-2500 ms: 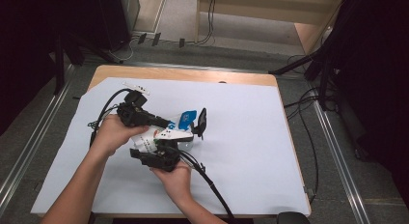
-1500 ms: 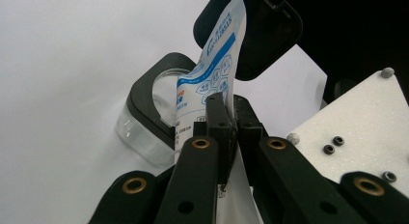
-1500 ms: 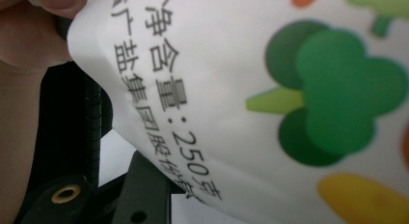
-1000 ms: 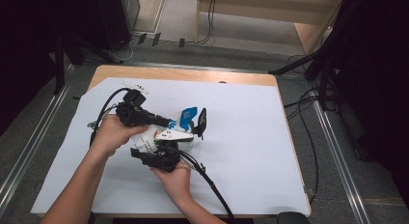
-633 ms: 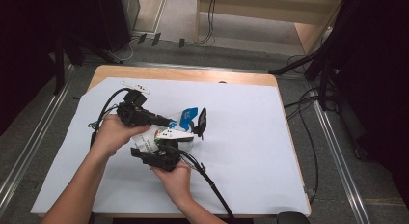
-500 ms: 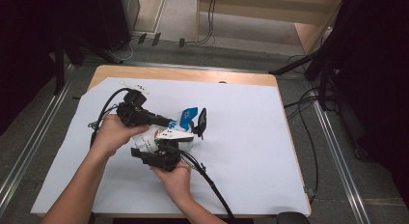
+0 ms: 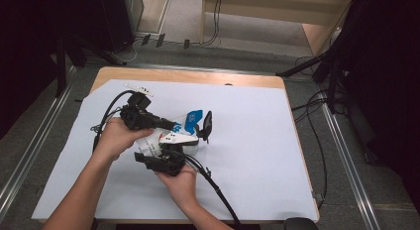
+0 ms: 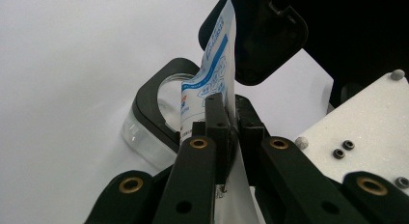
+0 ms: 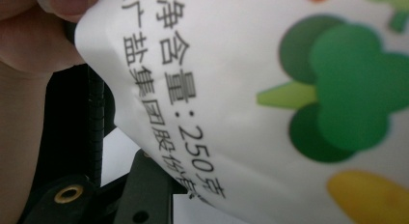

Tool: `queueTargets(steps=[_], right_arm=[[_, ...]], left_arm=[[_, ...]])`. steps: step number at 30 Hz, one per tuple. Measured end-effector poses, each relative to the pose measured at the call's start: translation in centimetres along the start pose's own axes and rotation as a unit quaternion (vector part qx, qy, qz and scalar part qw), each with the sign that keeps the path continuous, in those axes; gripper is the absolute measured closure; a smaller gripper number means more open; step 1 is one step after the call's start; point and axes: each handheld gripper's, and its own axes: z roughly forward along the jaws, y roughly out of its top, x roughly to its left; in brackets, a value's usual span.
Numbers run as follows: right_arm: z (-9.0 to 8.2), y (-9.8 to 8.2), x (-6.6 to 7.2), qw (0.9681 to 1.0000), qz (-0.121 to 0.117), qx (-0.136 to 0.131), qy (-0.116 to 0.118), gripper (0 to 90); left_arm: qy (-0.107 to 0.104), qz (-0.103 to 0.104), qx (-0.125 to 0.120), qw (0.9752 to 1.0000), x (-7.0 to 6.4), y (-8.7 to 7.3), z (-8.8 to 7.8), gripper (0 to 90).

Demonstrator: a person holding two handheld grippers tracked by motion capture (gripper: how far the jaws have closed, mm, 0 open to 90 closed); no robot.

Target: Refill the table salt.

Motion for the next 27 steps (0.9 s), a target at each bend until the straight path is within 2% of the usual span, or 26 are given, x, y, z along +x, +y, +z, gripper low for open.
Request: queueTargets(steps=[4, 7, 14, 27], right_arm=[[0.06, 0.01, 0.13, 0.9999, -0.014, 0.004, -0.008, 62.5], [0.08, 0.00, 0.12, 0.9998, -0.014, 0.004, -0.010, 63.3], [-0.04, 0.11, 0.03, 0.9999, 0.010, -0.006, 0.004, 65.2], [-0.17, 0.28, 0.00, 0.9994, 0.028, -0.016, 0.013, 65.3]], left_arm=[[0.001, -0.001, -0.001, 1.0000, 0.03, -0.01, -0.02, 88.4], [0.003, -0.001, -0.001, 1.0000, 0.01, 0.00, 0.06, 88.3], [-0.003, -0.001, -0.007, 1.0000, -0.02, 0.02, -0.11, 87.5], [0.000, 0.003, -0.010, 0.9999, -0.16, 0.02, -0.15, 85.9]])
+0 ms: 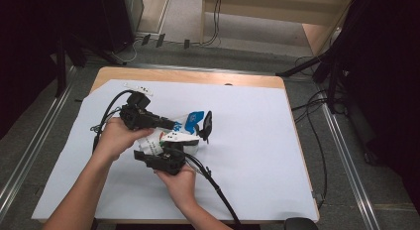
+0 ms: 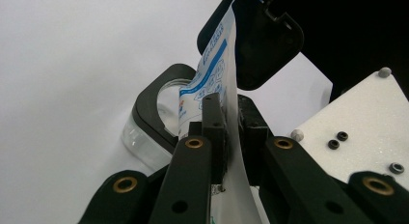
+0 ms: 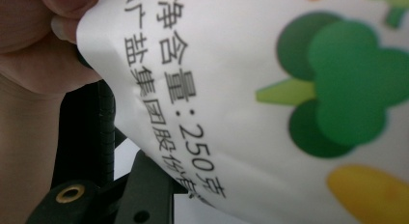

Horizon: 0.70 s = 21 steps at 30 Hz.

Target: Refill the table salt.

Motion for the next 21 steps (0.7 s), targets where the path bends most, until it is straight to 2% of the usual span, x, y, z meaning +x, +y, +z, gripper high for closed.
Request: queueTargets(steps=[9, 13, 21], right_arm=[[0.11, -0.07, 0.06, 0.9999, -0.010, 0.000, -0.005, 64.1], [0.14, -0.07, 0.05, 0.9999, -0.009, -0.001, -0.003, 60.0], [0.07, -0.23, 0.06, 0.9998, -0.011, -0.012, -0.010, 64.2]], left_arm=[[0.010, 0.005, -0.001, 0.9999, -0.09, 0.00, -0.03, 87.6], [0.007, 0.006, -0.003, 1.0000, -0.04, 0.00, -0.17, 88.0], [0.007, 0.008, -0.002, 0.9999, -0.18, 0.00, -0.11, 88.3]])
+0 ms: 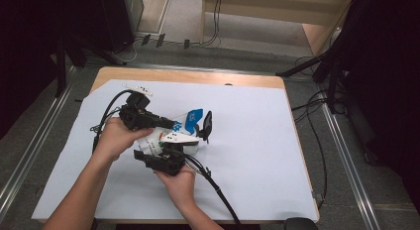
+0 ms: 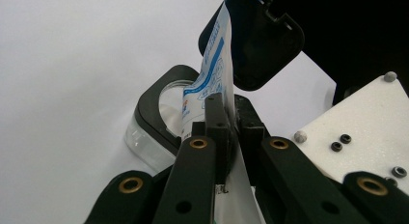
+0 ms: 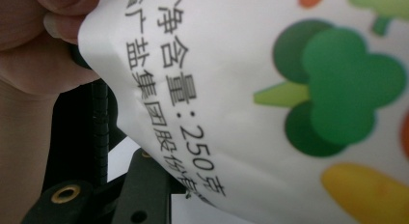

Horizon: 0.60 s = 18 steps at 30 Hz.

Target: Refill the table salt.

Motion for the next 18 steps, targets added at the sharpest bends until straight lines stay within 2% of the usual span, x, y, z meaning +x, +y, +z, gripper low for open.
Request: queueTargets(steps=[9, 18], right_arm=[[-0.08, 0.08, -0.03, 1.0000, 0.007, 0.000, 0.002, 64.9], [-0.55, 0.63, -0.33, 0.9992, 0.000, 0.039, 0.005, 65.0]], left_arm=[[0.002, 0.000, -0.003, 1.0000, -0.03, 0.00, 0.00, 88.1], [0.004, -0.002, -0.002, 1.0000, -0.06, -0.01, 0.32, 88.0]])
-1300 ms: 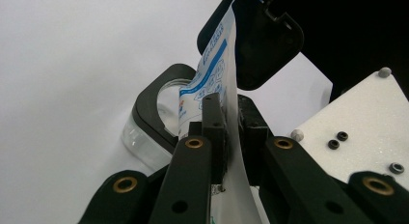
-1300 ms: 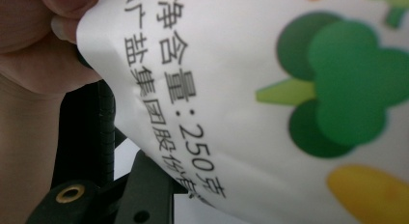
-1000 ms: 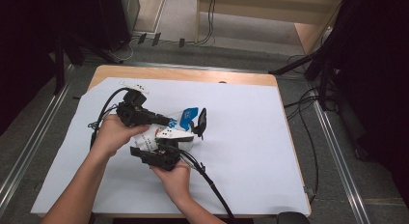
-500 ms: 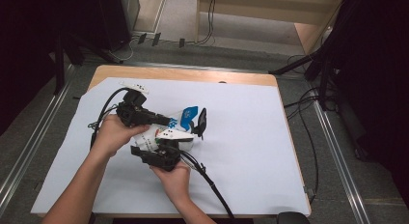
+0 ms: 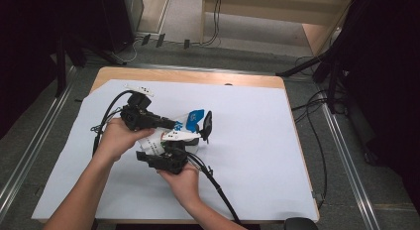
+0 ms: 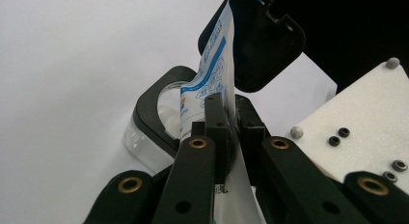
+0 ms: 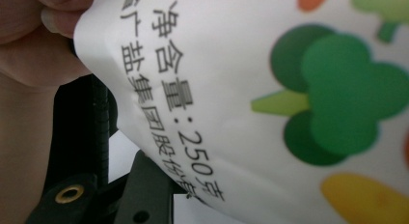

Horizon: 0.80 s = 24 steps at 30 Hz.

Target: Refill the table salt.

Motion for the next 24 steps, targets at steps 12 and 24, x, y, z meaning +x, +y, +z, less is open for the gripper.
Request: queueTargets(steps=[12, 24], right_arm=[[-0.12, 0.07, -0.13, 0.9997, 0.014, 0.009, 0.020, 65.2], [-0.33, 0.11, -0.36, 0.9995, 0.009, 0.018, 0.026, 65.0]], left_arm=[[-0.003, -0.005, 0.001, 1.0000, -0.14, -0.03, 0.00, 87.9], [-0.001, -0.006, 0.000, 1.0000, -0.26, -0.03, 0.10, 87.5]])
